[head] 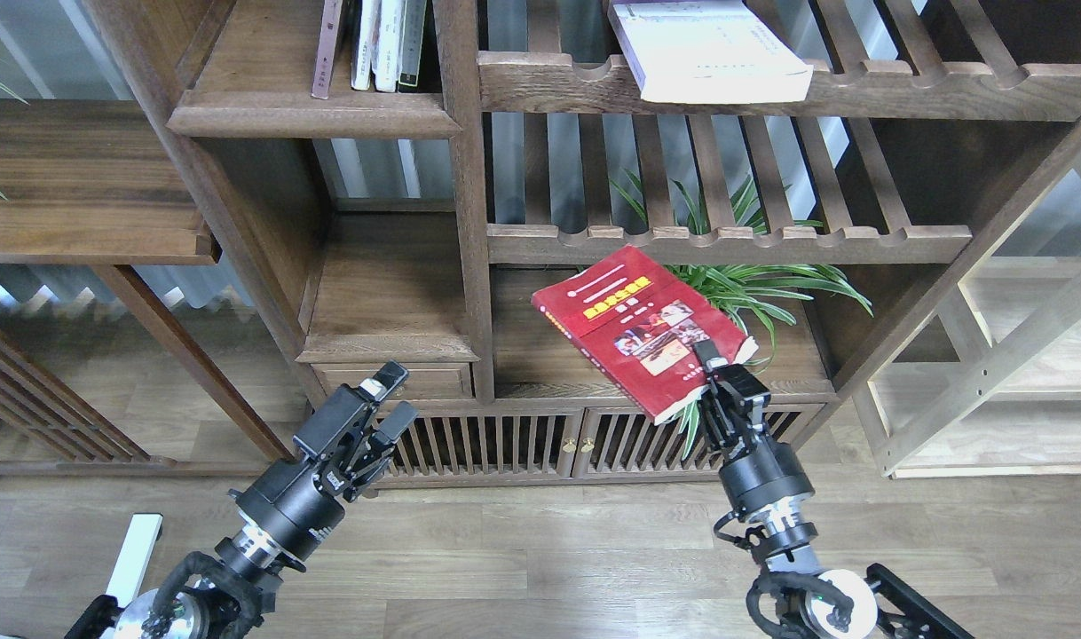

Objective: Organize books on shelf
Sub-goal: 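Bring the left gripper to the red book's edge and grasp it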

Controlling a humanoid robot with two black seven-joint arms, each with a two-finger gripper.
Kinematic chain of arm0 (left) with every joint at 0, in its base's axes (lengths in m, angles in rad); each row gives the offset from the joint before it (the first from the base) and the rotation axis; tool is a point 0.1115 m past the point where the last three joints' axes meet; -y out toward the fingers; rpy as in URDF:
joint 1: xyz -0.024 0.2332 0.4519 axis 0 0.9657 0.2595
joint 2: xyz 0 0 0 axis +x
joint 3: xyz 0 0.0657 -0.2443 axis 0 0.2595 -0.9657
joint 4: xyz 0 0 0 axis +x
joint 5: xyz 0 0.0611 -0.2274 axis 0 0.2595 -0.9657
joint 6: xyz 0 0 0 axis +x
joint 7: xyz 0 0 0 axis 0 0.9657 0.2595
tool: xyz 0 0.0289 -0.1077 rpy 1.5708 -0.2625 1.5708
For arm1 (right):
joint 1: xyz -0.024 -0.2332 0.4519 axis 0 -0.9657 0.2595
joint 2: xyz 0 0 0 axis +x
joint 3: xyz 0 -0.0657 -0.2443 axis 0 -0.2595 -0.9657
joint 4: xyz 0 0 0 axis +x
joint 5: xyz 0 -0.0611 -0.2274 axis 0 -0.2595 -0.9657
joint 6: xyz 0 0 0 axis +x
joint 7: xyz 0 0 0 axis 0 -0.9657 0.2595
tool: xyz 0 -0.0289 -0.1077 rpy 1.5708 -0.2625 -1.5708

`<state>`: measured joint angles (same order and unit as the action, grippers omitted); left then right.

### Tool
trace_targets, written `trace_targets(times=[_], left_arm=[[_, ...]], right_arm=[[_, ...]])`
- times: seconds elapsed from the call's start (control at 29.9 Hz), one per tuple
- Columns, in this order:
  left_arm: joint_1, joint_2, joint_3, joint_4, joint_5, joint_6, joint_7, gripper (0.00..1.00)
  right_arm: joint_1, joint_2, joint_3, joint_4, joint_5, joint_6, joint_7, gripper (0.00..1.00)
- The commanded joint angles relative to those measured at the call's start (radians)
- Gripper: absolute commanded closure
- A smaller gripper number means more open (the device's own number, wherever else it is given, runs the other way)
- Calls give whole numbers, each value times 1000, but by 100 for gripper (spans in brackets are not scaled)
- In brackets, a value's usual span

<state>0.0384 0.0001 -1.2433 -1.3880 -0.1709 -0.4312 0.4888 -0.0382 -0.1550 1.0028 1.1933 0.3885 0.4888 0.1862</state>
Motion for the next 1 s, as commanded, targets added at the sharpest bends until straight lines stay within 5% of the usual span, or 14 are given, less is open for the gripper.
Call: trace_targets(times=[0.0, 0.43, 0.97], left_arm=[[0, 0, 13, 27, -39, -4, 0, 1], [-15, 0, 59, 116, -124, -17, 0, 1], [-41, 0, 80, 132, -122, -15, 0, 1]], right_arm=[[1, 29, -32, 6, -3, 0, -2, 95], [1, 155, -122, 12, -43, -4, -5, 95], [-2, 155, -191, 8, -115, -56, -5, 95]])
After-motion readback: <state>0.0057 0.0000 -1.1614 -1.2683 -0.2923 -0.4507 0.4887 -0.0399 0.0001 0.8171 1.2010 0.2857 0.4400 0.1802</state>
